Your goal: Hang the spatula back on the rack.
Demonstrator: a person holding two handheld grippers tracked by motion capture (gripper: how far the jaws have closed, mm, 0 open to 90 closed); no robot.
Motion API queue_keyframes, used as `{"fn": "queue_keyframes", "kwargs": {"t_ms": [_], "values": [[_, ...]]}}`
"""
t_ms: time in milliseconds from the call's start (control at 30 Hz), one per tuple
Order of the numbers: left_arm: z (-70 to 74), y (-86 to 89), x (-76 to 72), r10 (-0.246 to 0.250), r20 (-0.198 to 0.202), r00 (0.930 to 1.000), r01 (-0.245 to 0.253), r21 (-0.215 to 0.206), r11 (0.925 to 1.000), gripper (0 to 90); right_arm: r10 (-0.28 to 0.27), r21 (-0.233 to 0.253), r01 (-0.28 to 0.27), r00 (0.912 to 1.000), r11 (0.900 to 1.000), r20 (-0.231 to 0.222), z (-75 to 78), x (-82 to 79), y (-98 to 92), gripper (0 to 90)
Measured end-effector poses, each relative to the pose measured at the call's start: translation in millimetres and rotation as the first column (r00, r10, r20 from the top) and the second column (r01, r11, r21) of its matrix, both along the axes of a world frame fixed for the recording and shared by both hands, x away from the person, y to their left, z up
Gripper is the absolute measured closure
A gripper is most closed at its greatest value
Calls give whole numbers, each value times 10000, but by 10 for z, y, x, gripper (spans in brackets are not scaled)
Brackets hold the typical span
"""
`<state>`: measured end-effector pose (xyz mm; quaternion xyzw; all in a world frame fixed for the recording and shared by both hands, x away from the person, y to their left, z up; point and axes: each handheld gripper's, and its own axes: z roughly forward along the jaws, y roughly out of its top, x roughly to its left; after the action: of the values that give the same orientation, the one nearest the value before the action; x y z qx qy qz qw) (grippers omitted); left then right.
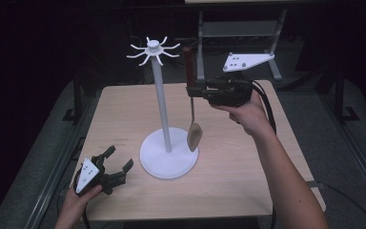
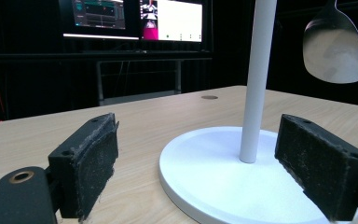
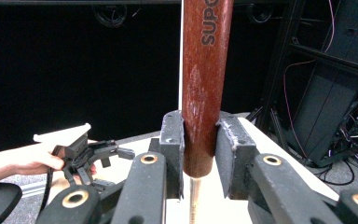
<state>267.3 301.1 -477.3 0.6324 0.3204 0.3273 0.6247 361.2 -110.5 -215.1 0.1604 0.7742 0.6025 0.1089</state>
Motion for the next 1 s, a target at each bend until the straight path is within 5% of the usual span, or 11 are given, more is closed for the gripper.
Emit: {"fn": "queue_keyframes", "kwargs": {"t_ms": [1000], "values": [[-2, 2, 1, -37, 27, 10000, 37, -35, 10000, 126, 168, -347, -173, 9998, 9992, -145, -30, 140, 318, 718]]}}
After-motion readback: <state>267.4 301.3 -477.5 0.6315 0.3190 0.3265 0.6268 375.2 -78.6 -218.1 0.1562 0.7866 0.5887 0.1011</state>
